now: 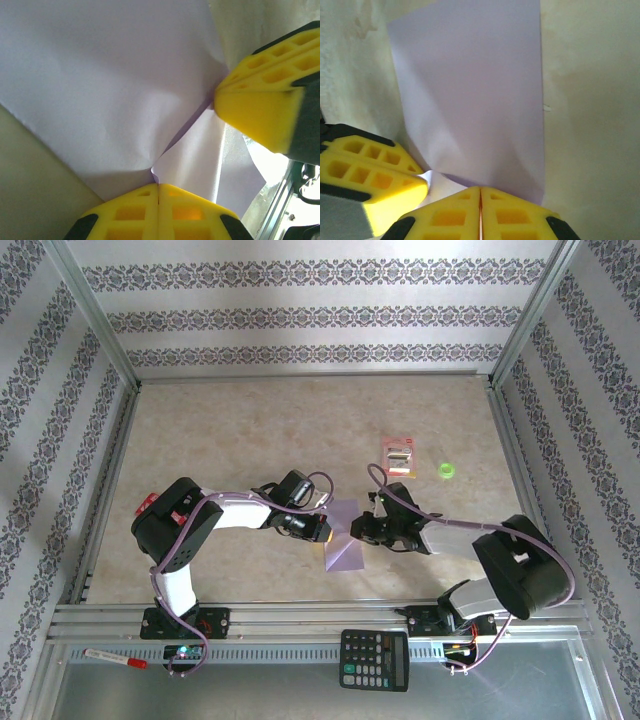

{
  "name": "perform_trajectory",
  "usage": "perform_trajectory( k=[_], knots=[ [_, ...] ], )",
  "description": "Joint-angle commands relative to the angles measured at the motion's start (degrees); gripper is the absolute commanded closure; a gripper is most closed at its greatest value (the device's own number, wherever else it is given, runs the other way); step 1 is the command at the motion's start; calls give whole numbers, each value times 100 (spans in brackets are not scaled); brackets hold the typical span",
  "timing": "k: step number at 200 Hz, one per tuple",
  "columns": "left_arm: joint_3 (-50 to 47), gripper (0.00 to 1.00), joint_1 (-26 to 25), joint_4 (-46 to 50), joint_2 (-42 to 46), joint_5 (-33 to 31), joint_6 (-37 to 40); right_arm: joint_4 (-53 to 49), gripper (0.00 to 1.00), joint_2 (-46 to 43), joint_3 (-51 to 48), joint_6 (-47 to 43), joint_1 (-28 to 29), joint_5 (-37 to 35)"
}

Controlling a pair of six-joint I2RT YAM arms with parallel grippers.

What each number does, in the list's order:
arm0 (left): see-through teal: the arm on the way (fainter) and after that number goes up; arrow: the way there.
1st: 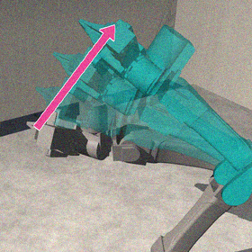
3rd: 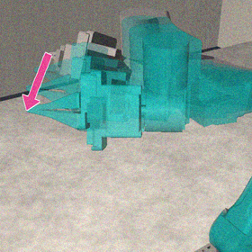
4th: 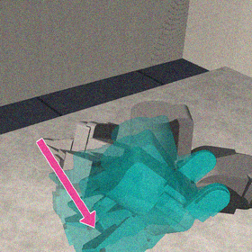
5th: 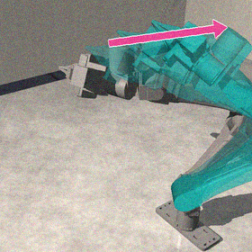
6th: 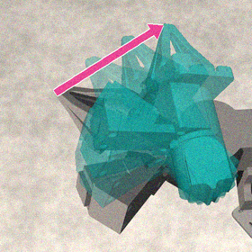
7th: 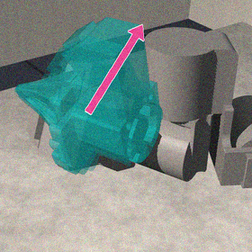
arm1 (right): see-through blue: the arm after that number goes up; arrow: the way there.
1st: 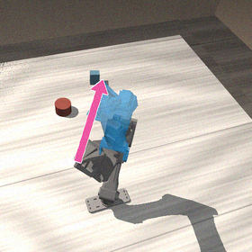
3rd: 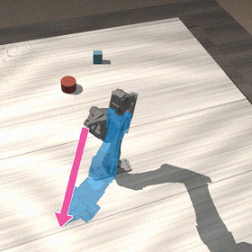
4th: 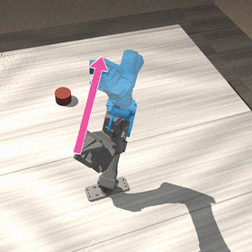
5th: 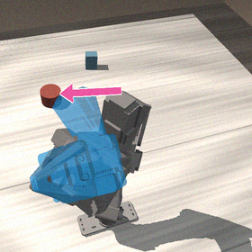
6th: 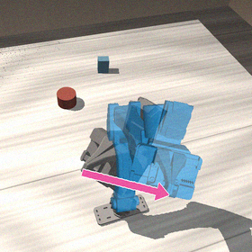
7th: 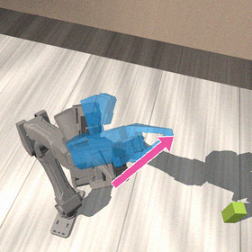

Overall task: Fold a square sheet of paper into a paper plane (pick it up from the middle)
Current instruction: Fold the triangle a second time at the center of the table.

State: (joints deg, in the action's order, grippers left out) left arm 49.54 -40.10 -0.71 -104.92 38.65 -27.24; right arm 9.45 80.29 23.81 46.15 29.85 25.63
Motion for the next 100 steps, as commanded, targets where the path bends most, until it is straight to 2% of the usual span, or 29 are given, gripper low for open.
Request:
perform_trajectory(
  k=[1,46,100],
  knots=[
    [-190,100,-40,467,-565,-691,142,-122,91,-324,74,-32,39,27],
    [-151,100,-50,512,-593,-706,178,19,91,208,164,-197,45,-21],
    [-146,100,-48,541,-581,-709,197,22,91,387,-58,-607,-638,182]
  ],
)
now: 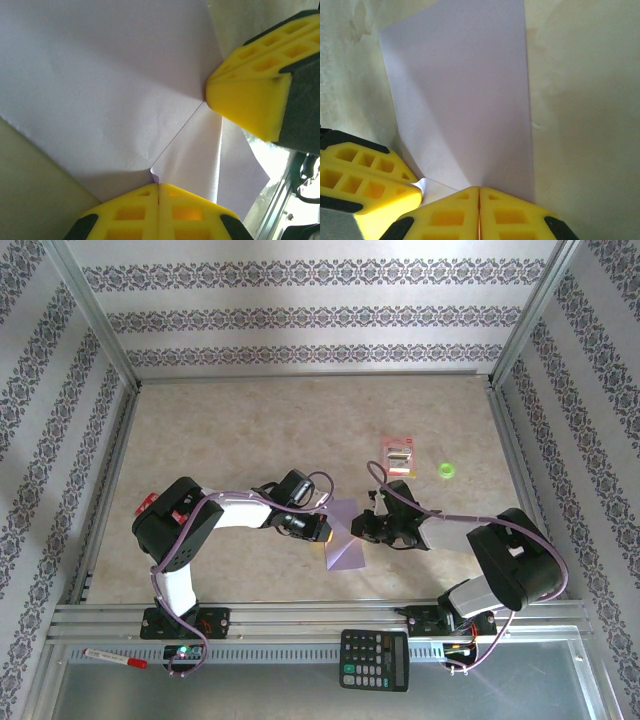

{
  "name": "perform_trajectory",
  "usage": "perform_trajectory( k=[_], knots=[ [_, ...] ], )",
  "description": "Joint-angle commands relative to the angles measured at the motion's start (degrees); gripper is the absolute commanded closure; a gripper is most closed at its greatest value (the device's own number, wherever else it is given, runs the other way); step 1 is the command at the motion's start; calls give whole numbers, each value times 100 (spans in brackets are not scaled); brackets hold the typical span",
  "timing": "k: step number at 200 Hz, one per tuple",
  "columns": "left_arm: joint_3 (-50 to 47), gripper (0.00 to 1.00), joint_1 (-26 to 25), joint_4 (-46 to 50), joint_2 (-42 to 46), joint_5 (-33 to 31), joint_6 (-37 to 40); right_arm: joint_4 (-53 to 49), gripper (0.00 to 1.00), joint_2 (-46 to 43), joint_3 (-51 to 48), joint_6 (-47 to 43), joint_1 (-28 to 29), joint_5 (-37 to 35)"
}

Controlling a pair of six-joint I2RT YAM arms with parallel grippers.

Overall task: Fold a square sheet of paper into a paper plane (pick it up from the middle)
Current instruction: Fold the triangle a second time at the center of the table.

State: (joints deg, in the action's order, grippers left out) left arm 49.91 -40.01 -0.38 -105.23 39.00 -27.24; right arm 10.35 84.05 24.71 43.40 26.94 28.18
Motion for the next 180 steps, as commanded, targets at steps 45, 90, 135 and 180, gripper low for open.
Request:
perform_trajectory(
  k=[45,90,135,180],
  knots=[
    [-192,100,-59,486,-592,-746,195,-561,91,-515,-136,-519,-714,20],
    [-165,100,-60,505,-587,-747,194,-749,91,-1613,-262,66,128,-327],
    [-148,100,-58,504,-607,-765,195,-382,91,-1583,-285,720,1553,-1050],
    [-103,100,-60,563,-624,-771,242,-127,91,-944,-54,583,1568,-1031]
  ],
)
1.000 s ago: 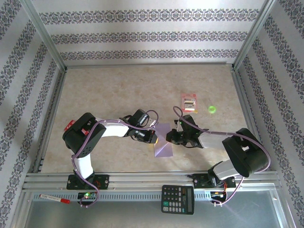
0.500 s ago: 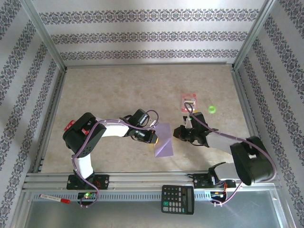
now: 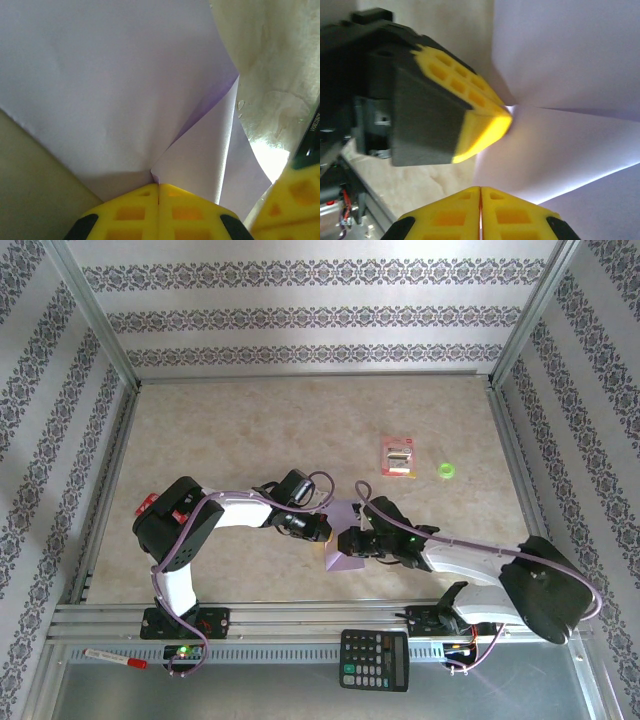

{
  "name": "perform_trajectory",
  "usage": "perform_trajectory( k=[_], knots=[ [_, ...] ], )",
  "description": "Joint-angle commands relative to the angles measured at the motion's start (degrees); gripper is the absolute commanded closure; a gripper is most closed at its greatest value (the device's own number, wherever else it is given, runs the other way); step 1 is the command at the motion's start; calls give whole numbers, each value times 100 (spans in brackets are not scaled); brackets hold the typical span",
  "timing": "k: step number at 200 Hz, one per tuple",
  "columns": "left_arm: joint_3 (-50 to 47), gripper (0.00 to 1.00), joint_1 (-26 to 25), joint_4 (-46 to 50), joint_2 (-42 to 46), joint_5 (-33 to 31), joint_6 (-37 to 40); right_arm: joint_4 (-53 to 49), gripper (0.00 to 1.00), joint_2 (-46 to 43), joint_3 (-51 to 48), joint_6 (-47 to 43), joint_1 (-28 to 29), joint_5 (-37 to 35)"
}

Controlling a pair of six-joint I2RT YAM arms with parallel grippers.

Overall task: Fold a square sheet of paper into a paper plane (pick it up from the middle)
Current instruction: Fold the triangle a second time at the center of the table.

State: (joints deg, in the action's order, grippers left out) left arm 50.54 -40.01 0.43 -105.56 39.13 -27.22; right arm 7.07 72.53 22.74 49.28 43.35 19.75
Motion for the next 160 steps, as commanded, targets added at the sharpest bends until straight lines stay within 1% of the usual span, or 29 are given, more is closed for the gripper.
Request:
perform_trajectory(
  k=[1,56,117,160],
  knots=[
    [-167,100,-60,484,-585,-780,237,200,91,217,147,-14,-78,-180],
    [-229,100,-56,402,-524,-768,165,300,92,656,189,-249,-434,40],
    [-186,100,-55,422,-481,-763,178,418,92,889,90,-339,-546,99],
    [-8,94,-49,600,-299,-793,192,419,92,948,-72,-352,-586,72]
  ],
)
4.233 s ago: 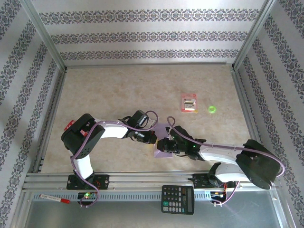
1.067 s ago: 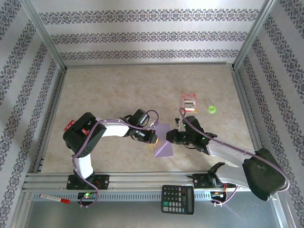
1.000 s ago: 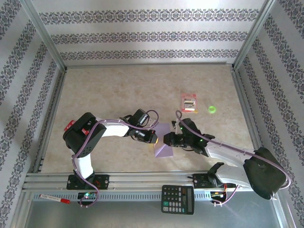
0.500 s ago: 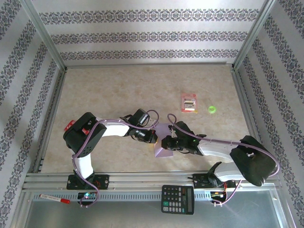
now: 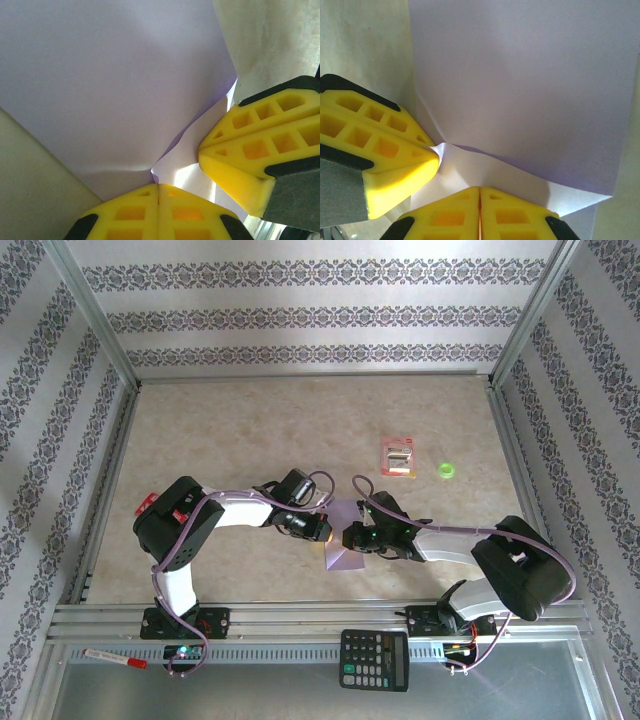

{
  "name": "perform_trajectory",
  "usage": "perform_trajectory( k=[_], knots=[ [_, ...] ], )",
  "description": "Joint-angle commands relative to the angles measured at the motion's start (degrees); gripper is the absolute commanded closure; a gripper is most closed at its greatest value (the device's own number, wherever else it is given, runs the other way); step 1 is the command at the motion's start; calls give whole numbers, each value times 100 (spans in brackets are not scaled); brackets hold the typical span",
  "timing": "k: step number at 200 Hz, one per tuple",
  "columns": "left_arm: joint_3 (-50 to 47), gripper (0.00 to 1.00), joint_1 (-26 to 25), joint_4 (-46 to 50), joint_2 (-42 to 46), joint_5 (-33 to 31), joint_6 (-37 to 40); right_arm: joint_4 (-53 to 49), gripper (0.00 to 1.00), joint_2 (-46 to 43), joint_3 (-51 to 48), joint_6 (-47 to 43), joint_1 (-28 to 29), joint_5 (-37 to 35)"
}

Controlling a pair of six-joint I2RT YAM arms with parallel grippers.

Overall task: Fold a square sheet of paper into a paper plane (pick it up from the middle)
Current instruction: Fold the triangle a second time at the center of the table.

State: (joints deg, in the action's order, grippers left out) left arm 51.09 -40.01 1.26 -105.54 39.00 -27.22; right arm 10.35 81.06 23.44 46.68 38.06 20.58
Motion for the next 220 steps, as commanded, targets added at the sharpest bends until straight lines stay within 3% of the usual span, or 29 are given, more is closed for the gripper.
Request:
perform_trajectory(
  k=[1,58,85,97,125,144,220],
  knots=[
    [-63,94,-50,530,-288,-780,192,91,92,95,-149,-86,-60,-11],
    [-4,68,-55,654,650,-934,-39,72,92,-44,-340,-75,-73,-64],
    [-399,64,-179,460,1271,-968,-424,85,92,-64,-340,-56,-84,-98],
    [-630,66,-350,257,1504,-905,-660,90,92,-64,-340,-18,-74,-98],
    [-947,88,-853,-376,1609,-598,-1188,57,92,-69,-335,-1,-80,-129],
    [-939,96,-1063,-675,1433,-472,-1347,64,92,-90,-340,43,-93,-155],
    [-591,99,-1089,-288,705,-670,-1008,20,92,-75,-340,-49,-125,-142]
  ],
)
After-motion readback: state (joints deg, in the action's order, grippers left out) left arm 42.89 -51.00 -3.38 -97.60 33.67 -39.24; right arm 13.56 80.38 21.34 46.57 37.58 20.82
